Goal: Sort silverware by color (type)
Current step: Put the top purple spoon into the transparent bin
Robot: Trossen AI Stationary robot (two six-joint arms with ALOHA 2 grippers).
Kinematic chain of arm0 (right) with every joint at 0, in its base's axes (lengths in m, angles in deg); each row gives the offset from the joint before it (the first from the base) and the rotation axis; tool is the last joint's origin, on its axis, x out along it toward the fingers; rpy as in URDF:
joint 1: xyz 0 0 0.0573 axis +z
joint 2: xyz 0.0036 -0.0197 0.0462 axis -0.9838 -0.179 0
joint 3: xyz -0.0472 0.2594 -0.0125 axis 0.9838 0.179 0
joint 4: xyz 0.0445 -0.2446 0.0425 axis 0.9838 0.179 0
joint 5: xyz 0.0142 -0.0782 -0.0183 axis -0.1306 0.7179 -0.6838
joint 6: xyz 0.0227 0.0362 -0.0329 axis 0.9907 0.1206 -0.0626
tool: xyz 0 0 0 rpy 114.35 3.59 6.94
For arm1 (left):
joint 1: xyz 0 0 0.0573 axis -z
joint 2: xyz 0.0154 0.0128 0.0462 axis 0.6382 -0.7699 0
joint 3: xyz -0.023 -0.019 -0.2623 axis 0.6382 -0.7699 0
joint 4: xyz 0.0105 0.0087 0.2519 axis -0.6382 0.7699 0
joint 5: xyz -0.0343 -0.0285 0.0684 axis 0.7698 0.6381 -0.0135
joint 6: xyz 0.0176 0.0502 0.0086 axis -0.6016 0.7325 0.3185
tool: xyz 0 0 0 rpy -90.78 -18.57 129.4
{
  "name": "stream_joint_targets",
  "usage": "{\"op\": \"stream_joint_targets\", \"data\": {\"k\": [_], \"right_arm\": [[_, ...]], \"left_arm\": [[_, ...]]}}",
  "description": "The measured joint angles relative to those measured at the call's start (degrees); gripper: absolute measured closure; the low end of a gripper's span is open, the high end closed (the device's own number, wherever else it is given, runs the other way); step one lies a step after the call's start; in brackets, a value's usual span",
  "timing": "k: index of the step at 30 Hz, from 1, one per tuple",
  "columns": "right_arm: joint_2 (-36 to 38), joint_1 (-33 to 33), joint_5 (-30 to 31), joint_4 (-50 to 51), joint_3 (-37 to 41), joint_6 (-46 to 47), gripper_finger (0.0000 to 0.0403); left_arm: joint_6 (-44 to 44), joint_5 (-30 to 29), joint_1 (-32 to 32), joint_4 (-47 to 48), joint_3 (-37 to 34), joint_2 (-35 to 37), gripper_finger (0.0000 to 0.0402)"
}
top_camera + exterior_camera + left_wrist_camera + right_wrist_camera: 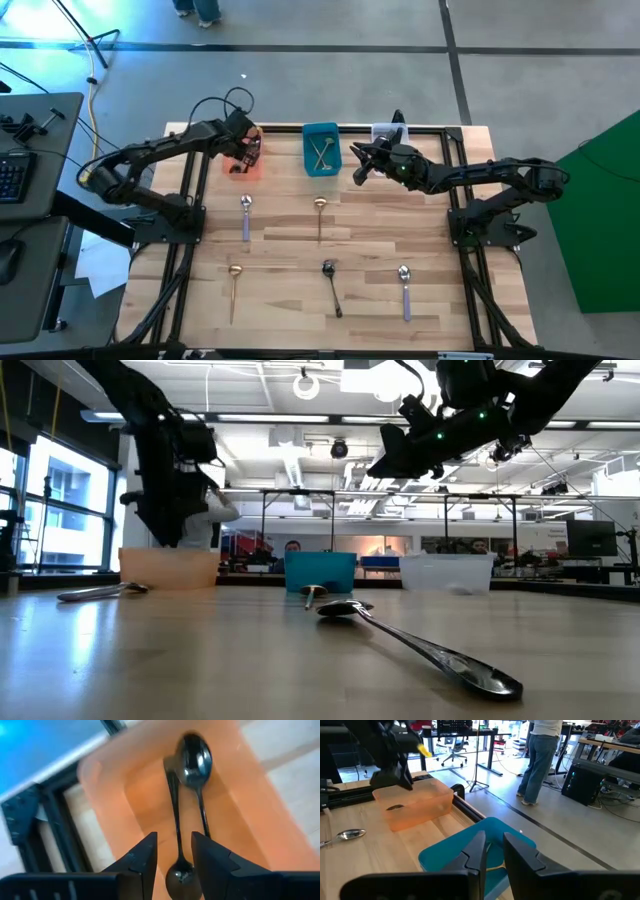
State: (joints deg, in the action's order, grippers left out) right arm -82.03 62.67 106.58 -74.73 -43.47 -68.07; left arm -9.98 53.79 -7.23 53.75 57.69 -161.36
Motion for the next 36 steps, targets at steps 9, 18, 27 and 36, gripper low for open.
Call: {"op": "stream_joint_targets", "data": {"k": [9,18,27,36], "right_arm": [[0.00,-0.17,-0.02,0.00,0.00,-0.02,0.0355],[-0.02,-2.55,-0.57,-0.82,0.00,-0.02,0.0355],[-0.02,-4.20,-3.45,-1.94,0.00,-1.01,0.0355],[-0.02,-5.46,-3.52,-1.58,0.00,-2.11,0.0355]], "left_arm": [[-0.30,-1.17,8.65,-0.06,0.00,11.90,0.0311],[-5.26,-0.88,26.03,0.61,0.00,14.49,0.0343],[-32.35,-6.92,42.29,13.19,0.00,14.06,0.0368],[-62.32,3.68,53.15,20.01,-6.70,13.80,0.0357]]}}
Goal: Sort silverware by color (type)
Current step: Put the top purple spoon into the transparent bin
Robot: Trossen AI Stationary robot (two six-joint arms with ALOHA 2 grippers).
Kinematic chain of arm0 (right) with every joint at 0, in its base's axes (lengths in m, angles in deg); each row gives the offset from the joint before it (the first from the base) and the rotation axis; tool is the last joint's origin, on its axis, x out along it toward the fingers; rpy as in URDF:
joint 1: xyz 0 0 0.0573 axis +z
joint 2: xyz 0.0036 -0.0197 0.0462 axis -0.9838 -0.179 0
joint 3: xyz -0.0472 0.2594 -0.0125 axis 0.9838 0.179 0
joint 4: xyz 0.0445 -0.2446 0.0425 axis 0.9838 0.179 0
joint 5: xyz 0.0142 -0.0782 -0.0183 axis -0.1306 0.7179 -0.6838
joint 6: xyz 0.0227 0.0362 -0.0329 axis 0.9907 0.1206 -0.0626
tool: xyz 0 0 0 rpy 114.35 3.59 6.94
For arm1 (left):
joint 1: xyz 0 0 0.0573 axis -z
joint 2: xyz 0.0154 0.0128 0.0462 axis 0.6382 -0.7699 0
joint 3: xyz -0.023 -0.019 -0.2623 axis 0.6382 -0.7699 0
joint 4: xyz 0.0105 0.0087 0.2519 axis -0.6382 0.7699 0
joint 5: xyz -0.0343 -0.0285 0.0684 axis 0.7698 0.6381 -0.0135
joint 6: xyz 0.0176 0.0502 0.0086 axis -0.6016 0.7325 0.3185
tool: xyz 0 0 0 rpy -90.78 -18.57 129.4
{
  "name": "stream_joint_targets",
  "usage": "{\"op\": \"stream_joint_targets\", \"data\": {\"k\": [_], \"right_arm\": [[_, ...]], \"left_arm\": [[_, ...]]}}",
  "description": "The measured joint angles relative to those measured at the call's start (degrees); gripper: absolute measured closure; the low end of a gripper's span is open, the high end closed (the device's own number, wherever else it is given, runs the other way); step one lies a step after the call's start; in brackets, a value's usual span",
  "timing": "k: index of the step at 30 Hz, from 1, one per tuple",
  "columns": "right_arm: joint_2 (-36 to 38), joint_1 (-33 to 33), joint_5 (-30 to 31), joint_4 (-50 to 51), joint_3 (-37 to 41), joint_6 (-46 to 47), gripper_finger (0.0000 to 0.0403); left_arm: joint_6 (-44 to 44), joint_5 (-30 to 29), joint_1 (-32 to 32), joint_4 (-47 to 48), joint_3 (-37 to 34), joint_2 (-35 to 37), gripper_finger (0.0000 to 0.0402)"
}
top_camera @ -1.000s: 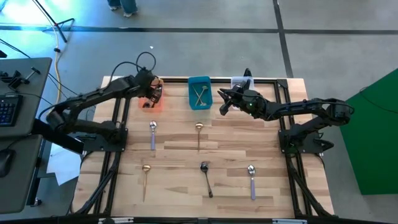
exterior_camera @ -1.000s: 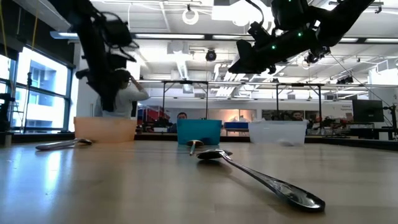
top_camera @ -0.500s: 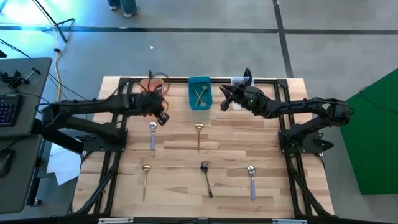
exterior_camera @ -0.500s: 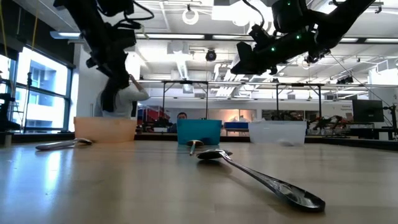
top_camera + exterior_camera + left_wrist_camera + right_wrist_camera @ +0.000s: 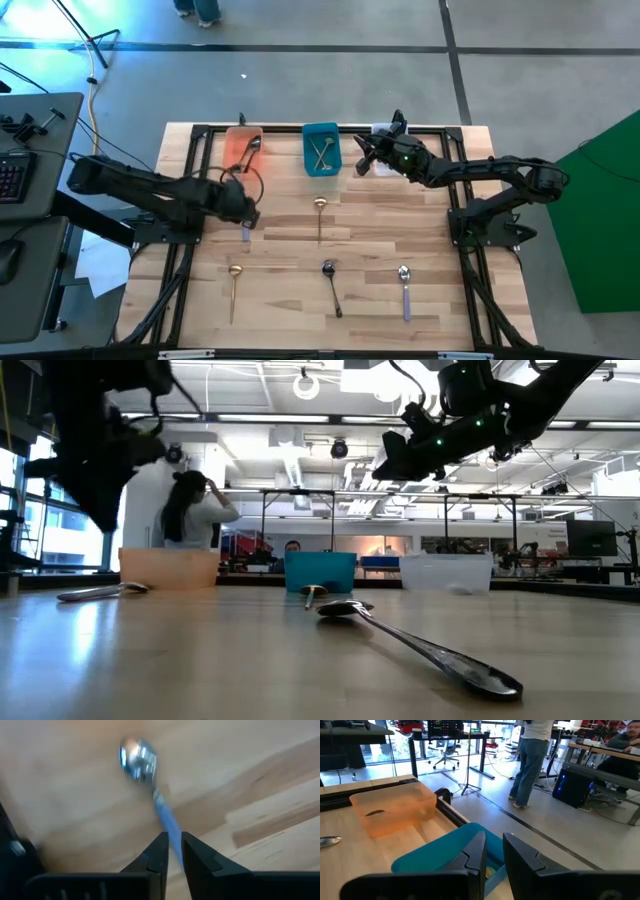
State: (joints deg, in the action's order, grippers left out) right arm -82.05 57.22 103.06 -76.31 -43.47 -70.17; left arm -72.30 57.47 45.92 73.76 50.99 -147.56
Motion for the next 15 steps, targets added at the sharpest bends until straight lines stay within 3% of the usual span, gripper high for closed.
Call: {"op": "stream_joint_targets", "data": {"k": [4,9,15], "right_arm": [[0.00,-0.05,-0.27,0.25,0.00,0.01,0.0355],[0.00,-0.03,-0.44,0.27,0.00,0.05,0.0355],[0.00,-0.05,-0.44,0.25,0.00,0.12,0.0355]], "left_arm": [[-7.90,-0.55,3.55,-4.01,-4.82,-0.21,0.0321],[-14.22,-7.72,4.08,-5.76,-8.95,-0.22,0.0261],[-12.76,-10.53,1.46,-15.53,-13.60,-0.22,0.0211]]}}
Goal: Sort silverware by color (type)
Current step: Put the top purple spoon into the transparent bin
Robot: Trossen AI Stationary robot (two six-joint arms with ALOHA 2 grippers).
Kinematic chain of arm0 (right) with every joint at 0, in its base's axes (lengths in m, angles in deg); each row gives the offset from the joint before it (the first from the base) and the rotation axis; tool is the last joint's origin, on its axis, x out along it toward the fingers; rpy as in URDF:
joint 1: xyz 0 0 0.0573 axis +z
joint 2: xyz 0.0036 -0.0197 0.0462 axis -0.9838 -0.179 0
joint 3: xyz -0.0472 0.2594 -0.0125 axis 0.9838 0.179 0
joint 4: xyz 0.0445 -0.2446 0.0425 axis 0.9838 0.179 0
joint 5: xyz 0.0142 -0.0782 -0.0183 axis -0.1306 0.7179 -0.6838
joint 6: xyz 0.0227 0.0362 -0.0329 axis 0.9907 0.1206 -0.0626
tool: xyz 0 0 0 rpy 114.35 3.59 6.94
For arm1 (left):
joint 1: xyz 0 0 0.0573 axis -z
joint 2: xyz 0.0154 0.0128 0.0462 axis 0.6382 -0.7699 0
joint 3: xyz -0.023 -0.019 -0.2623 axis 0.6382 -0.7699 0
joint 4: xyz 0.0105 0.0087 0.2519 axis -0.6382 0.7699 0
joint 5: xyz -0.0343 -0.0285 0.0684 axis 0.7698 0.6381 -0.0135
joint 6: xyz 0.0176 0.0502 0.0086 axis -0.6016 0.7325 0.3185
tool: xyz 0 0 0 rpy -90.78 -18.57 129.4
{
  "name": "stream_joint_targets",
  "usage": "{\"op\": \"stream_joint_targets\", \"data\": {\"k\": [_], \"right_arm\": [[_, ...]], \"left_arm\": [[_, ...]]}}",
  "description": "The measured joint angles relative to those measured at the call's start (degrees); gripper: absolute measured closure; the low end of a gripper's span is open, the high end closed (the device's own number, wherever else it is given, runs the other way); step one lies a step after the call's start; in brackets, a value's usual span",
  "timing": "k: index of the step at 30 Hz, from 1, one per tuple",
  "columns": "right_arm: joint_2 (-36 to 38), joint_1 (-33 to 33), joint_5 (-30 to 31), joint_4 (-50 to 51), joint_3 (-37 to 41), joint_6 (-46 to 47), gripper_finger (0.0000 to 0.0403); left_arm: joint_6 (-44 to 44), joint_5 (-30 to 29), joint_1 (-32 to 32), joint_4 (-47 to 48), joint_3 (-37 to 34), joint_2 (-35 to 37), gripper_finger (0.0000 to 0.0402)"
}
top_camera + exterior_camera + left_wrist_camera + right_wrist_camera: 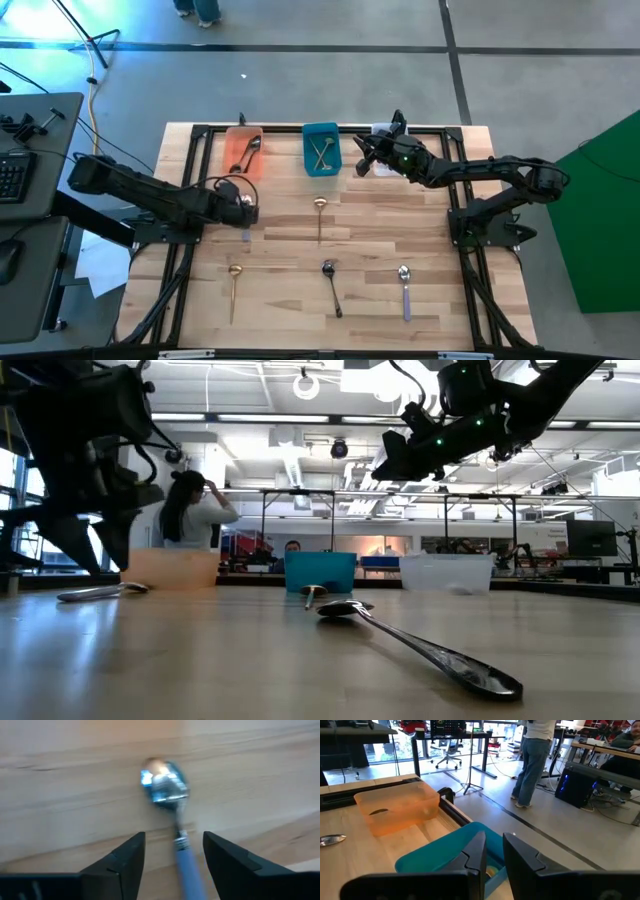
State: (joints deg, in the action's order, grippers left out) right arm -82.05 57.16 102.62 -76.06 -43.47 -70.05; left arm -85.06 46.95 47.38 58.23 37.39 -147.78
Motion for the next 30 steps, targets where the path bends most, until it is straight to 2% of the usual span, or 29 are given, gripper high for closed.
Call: {"op": "stream_joint_targets", "data": {"k": [4,10,14,17,24,30], "right_arm": [[0.00,0.00,0.00,-0.02,0.00,0.00,0.0355],[0.00,0.00,0.00,-0.18,0.00,-0.04,0.0355],[0.00,0.00,0.00,-0.21,0.00,-0.07,0.0355],[0.00,0.00,0.00,-0.21,0.00,-0.05,0.0355],[0.00,0.00,0.00,-0.19,0.00,-0.09,0.0355],[0.00,0.02,0.00,0.01,0.00,0.01,0.0355]], "left_arm": [[1.73,-0.17,-2.38,-8.72,-2.93,-0.39,0.0209],[4.96,-0.91,-5.21,-13.28,-5.96,-1.79,0.0236],[9.65,-1.24,-6.15,-19.06,-7.25,-2.76,0.0265],[11.11,-1.59,-6.50,-19.91,-7.41,-3.79,0.0293],[15.20,-1.44,-6.64,-21.88,-7.67,-3.86,0.0385],[22.55,0.55,-6.58,-33.11,-7.67,-3.28,0.0398]]}}
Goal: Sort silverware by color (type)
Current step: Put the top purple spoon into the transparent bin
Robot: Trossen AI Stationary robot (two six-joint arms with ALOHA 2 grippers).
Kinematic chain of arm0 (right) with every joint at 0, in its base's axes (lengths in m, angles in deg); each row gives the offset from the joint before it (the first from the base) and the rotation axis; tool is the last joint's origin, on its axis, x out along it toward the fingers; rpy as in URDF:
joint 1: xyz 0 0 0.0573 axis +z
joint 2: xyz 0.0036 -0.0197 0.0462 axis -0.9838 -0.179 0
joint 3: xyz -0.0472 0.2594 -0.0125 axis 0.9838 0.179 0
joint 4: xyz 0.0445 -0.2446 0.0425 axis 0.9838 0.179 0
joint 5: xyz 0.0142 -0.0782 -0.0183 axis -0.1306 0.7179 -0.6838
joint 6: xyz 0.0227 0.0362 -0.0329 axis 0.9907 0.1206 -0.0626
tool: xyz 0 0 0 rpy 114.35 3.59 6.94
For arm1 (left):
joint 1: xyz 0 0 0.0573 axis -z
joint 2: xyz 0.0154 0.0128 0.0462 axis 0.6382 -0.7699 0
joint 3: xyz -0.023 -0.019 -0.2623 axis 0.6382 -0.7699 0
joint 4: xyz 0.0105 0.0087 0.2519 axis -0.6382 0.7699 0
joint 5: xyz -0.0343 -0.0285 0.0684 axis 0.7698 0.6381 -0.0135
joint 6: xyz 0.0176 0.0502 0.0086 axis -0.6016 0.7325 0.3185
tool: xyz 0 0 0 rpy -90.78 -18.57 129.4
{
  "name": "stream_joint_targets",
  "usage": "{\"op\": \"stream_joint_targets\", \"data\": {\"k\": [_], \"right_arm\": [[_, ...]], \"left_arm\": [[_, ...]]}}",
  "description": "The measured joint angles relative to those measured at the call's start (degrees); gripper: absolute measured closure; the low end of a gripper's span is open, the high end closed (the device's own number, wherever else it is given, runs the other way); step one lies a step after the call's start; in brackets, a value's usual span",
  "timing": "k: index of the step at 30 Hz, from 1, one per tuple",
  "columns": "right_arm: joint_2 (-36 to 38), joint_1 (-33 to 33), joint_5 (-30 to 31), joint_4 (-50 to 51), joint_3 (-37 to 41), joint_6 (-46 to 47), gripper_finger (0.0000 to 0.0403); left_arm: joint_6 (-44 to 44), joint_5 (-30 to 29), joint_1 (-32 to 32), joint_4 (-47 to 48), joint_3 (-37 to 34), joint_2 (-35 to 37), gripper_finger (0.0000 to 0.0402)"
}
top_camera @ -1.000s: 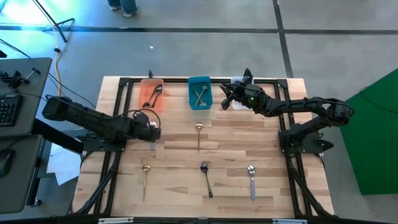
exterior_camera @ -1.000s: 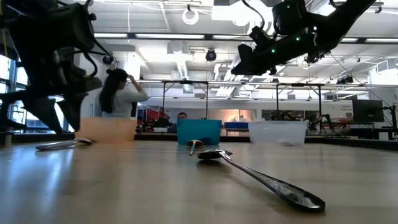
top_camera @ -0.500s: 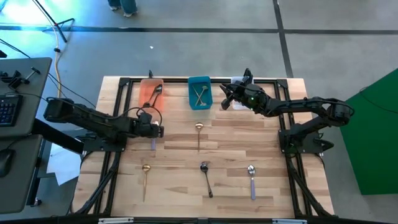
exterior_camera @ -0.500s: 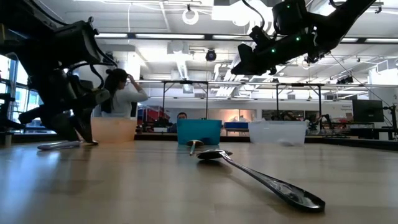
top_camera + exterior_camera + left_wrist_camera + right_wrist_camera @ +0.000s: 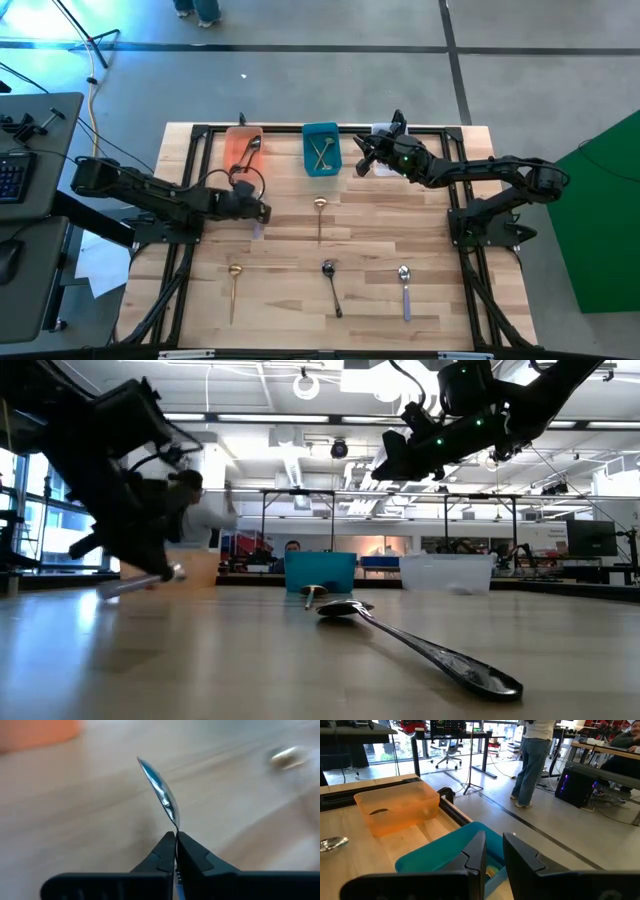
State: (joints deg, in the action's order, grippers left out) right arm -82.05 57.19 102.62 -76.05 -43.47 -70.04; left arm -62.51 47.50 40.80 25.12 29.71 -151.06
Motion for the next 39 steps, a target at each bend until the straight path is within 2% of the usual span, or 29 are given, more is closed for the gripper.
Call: {"op": "stream_joint_targets", "data": {"k": [7,12,17,21,24,28,32,39], "right_arm": [[0.00,0.02,-1.60,0.22,0.00,0.37,0.0355],[0.00,0.02,-3.92,2.85,0.00,3.17,0.0341],[-2.46,1.14,-7.49,1.40,0.02,8.30,0.0298],[-5.82,3.86,-8.03,-2.56,0.02,10.54,0.0251],[-7.53,5.41,-8.02,-5.44,0.02,12.91,0.0218],[-8.58,6.84,-7.92,-9.05,0.02,17.25,0.0191],[-9.52,8.17,-7.84,-9.65,-0.79,19.55,0.0183],[-11.13,9.20,-7.92,-8.76,-3.50,20.48,0.0183]], "left_arm": [[10.96,-0.33,-0.22,-19.14,0.04,0.00,0.0401],[19.82,1.67,-3.58,-29.66,0.07,-0.60,0.0401],[28.57,6.49,-10.02,-42.91,0.11,-4.30,0.0401],[33.92,13.91,-14.48,-61.10,0.15,-11.34,0.0401],[35.79,16.76,-17.49,-69.96,1.07,-17.34,0.0401],[37.46,20.40,-20.15,-75.98,4.77,-24.80,0.0401],[39.36,24.08,-20.71,-80.88,9.50,-31.09,0.0401],[41.21,27.54,-21.81,-85.70,15.30,-35.92,0.0401]]}}
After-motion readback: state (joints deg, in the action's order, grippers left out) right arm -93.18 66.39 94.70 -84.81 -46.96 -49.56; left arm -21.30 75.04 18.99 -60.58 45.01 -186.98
